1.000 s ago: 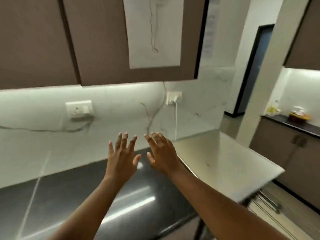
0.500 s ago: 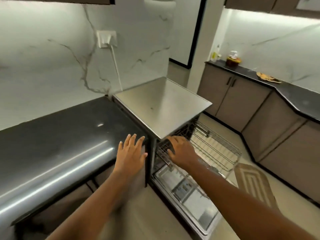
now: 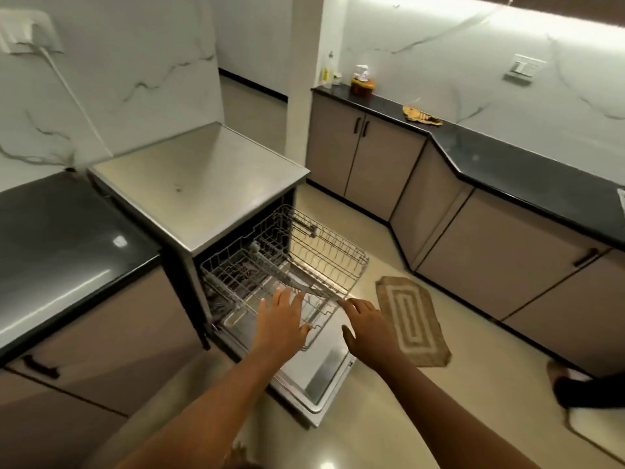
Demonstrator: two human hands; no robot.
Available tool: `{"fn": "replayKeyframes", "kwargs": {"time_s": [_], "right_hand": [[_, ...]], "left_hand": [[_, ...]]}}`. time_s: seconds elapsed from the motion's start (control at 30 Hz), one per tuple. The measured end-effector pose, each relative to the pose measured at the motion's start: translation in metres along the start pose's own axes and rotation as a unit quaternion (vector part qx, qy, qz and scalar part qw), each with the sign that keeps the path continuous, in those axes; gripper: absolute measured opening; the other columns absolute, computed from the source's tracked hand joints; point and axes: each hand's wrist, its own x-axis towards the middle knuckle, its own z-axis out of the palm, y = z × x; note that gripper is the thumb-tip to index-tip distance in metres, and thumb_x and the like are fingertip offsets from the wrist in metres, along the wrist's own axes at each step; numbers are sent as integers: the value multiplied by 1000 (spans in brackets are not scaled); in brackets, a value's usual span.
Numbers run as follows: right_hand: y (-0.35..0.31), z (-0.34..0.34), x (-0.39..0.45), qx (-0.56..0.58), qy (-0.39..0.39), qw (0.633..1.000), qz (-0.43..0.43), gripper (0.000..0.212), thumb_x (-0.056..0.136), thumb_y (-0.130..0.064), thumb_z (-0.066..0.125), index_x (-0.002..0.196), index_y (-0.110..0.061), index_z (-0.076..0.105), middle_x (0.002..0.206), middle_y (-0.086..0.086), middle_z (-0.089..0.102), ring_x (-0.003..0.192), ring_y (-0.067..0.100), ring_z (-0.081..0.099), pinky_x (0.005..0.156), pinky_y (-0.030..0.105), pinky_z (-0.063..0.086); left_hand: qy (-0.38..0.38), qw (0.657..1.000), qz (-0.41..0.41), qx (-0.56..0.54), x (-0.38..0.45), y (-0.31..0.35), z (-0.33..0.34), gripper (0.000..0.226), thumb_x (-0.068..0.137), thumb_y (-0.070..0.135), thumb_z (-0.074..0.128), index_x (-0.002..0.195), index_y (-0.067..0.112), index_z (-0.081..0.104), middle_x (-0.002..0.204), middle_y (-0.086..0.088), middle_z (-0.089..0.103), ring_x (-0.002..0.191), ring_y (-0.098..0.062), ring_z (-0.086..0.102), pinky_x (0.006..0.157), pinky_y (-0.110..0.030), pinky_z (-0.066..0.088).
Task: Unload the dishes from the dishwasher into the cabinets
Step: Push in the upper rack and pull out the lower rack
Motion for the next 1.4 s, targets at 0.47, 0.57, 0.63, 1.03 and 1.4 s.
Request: {"fn": "replayKeyframes", "kwargs": {"time_s": [0.47, 0.57, 0.63, 1.03, 1.4], "right_hand": [[121, 43, 71, -56, -118, 991, -11, 77, 93, -26, 62, 157, -20, 21, 160, 13, 28, 147, 32, 28, 120, 46, 27], [149, 50, 89, -64, -139, 988, -12, 76, 93, -27, 62, 157, -20, 21, 160, 13, 28, 148, 32, 27, 120, 47, 27], [168, 55, 105, -54, -158, 986, -5, 75, 94, -28, 60, 157, -20, 20, 162, 12, 26, 150, 31, 24, 120, 46, 24], [280, 106, 202, -62, -282, 944, -162, 74, 100, -24, 47, 160, -20, 4, 167, 13, 4, 154, 31, 4, 124, 49, 11], [335, 231, 267, -108, -314, 889, -316, 93, 92, -12, 52, 157, -19, -13, 162, 13, -24, 147, 30, -24, 120, 56, -7]], "left_hand": [[-93, 993, -30, -60, 145, 73, 74, 78, 95, 56, 46, 154, 20, 12, 162, -13, 12, 151, -30, 8, 119, -56, 13], [-122, 988, -46, -81, 167, 79, 90, 79, 93, 56, 48, 155, 23, 11, 163, -12, 11, 151, -30, 8, 119, -56, 12], [-126, 987, -57, -85, 181, 81, 96, 78, 93, 56, 49, 154, 24, 12, 162, -10, 13, 150, -28, 10, 118, -58, 10], [-132, 935, -297, -144, 227, 119, 178, 81, 89, 50, 57, 154, 25, 14, 162, -12, 13, 149, -32, 14, 118, -57, 16], [-188, 880, -423, -103, 216, 148, 313, 115, 59, 61, 79, 150, 8, 33, 160, -18, 16, 142, -40, 33, 100, -69, 35]]}}
